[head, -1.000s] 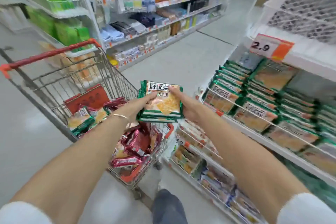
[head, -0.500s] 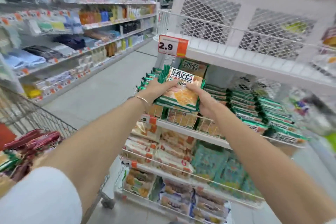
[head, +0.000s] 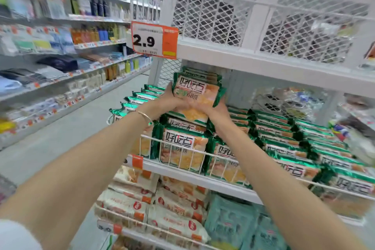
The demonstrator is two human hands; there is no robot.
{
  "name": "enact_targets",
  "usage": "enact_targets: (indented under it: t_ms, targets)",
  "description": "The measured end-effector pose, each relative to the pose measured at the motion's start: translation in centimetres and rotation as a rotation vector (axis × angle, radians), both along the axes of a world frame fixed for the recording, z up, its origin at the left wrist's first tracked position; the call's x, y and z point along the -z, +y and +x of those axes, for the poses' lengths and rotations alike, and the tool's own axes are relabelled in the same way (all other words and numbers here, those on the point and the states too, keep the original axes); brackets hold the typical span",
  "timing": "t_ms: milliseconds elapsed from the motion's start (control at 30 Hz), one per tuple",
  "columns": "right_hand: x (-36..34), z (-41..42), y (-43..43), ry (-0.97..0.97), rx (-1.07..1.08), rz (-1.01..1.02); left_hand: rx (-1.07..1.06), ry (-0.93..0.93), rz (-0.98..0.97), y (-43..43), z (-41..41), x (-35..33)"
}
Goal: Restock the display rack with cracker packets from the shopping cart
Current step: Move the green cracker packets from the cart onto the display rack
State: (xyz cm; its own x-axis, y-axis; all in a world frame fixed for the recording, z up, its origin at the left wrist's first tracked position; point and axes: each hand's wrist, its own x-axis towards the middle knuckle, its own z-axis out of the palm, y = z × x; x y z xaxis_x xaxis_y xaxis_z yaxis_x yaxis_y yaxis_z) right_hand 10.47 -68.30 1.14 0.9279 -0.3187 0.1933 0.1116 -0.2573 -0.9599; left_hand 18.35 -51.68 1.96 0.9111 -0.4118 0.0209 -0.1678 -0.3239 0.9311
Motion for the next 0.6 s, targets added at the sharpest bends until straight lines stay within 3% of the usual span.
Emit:
enact_targets:
  t_ms: [267, 300, 367, 467, 600]
  targets:
    - [-0.5, 1.8, -1.3, 0.063, 0.067, -0.196, -0.052, -0.133, -0.037, -0.5, 1.0, 0.9]
    - [-0.2, 1.7, -1.4, 0.018, 0.121, -0.300, -0.075, -0.167, -0.052, -0.3, 0.8, 0.8]
    - [0.4, 1.3, -1.7, -0.163, 0.231, -0.725, -0.127, -0.320, -0.043, -0.1, 0.6, 0.5]
    - [1.4, 1.6, -2.7, -0.347, 0.168, -1.261, -0.065, -0.516, 0.143, -0.5, -0.1, 1.0]
    - [1.8, 2.8, -3.2, -0.228, 0.079, -1.319, 0.002, -0.553, 0.365, -0.1, 0.7, 1.7]
